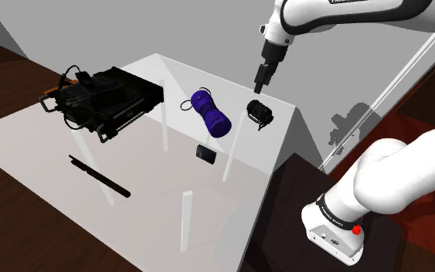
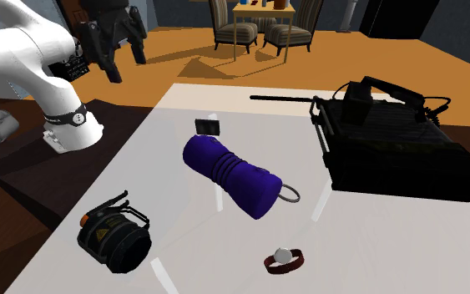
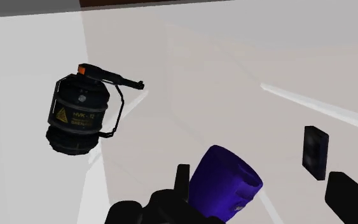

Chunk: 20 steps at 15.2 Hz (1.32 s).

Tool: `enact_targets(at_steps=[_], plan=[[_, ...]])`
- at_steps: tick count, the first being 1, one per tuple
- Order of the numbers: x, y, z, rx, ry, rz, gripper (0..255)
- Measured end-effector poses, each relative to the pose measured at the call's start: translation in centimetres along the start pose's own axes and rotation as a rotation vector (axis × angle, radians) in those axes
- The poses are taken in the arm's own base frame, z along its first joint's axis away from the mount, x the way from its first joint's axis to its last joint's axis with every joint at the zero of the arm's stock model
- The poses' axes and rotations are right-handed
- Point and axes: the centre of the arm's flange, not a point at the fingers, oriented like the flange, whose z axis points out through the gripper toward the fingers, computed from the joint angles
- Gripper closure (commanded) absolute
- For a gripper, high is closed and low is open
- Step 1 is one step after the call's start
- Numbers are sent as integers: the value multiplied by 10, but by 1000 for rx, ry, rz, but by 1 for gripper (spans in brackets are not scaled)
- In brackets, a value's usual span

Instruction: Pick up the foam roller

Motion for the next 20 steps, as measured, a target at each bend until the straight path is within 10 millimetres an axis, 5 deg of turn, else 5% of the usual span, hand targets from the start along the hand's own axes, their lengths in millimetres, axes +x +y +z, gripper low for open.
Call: enact_targets(at_steps=[12,20], plan=[[134,24,85,-65,-40,-277,0],[221,19,146,-107,-68,-461,0]])
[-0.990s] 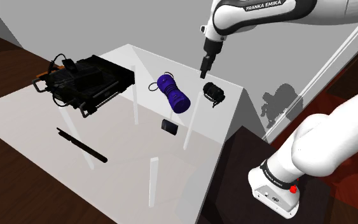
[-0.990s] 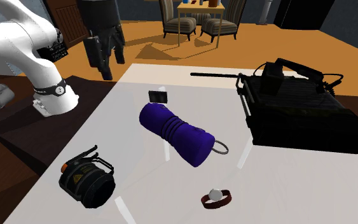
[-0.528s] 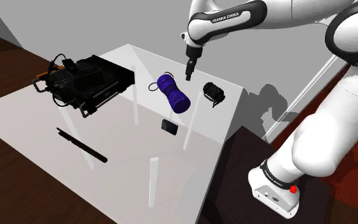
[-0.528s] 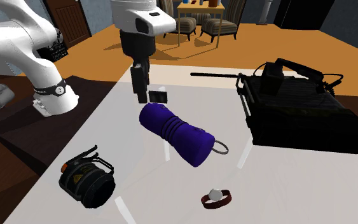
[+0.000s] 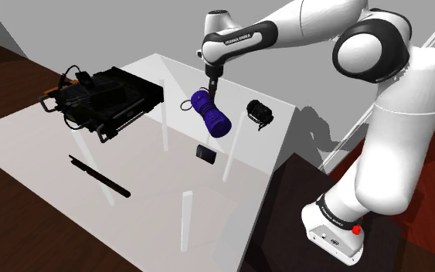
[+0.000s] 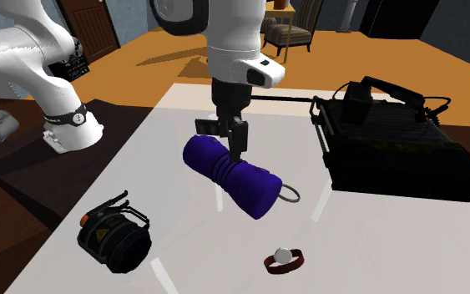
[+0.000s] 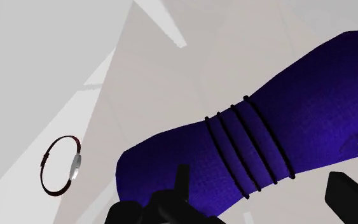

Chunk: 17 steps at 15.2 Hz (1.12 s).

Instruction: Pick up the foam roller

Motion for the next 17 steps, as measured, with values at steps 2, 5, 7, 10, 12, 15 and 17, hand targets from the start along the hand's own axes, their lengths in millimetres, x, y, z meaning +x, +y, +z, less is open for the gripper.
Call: enact_targets(at_steps=[2,5,7,10,12,15,17], plan=[[24,6,15,-11,-7,-46,0],[58,15,33,-27,-17,-115,0],[78,26,38,-52,-17,-153,0],[109,30,55,-66,-24,-227,0],[125,26,80,-63,-38,-261,0],[133,23,96,-64,-37,-273,0],[135,23,108,-64,-38,-274,0]])
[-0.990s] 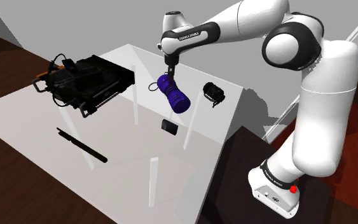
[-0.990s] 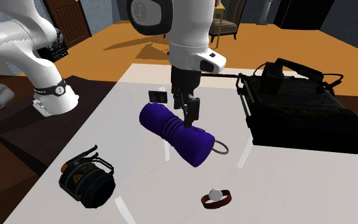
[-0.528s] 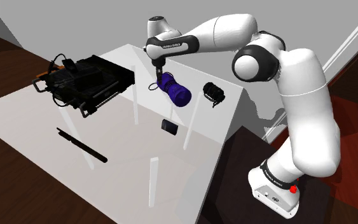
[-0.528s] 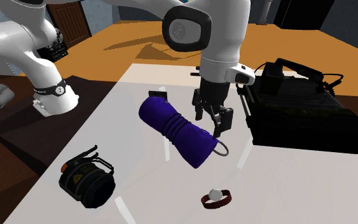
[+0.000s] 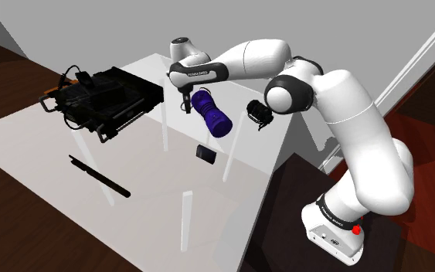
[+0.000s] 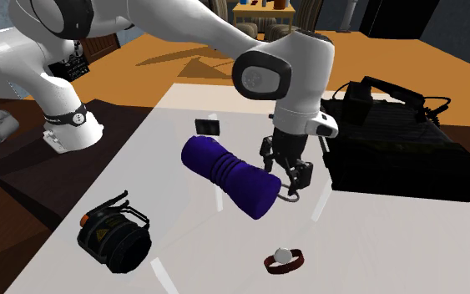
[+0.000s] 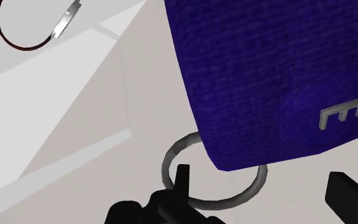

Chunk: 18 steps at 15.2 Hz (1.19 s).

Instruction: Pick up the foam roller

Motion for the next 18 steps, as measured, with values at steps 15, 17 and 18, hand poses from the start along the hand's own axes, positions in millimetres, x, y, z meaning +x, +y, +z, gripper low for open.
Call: enact_targets(at_steps=[15,17,18], plan=[[2,0,8,2,-3,1,255],[0,1,0,2,-3,1,255],[-1,1,-5,3,-3,1,255]])
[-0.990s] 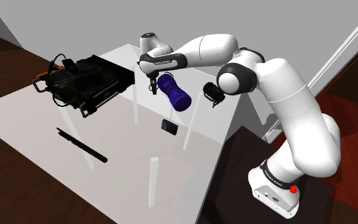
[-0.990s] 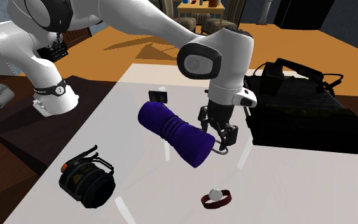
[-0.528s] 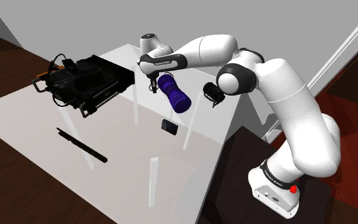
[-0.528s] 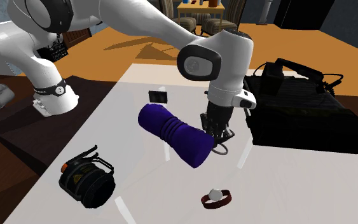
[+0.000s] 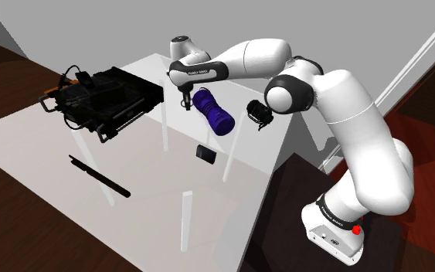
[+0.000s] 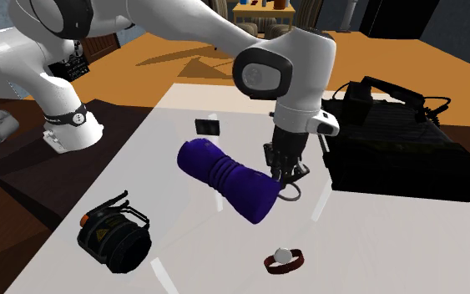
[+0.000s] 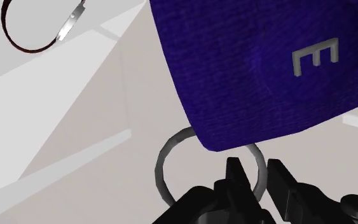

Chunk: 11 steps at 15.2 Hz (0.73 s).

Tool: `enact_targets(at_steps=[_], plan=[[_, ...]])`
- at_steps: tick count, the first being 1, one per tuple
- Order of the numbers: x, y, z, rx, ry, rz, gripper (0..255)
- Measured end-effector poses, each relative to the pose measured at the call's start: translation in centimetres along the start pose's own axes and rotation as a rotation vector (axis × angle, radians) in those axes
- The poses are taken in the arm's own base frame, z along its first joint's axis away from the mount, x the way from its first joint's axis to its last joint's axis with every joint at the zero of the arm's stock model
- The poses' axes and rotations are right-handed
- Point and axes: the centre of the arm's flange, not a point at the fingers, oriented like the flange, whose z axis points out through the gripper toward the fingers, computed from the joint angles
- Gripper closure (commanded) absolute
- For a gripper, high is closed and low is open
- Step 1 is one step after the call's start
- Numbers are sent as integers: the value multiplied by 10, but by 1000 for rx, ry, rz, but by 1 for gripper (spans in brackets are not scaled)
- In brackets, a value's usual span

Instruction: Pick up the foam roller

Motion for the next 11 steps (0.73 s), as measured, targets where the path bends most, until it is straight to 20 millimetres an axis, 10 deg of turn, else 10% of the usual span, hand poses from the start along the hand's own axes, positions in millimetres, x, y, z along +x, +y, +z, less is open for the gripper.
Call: enact_targets(at_steps=[11], plan=[[-7,3,-56,0,0,-1,255]])
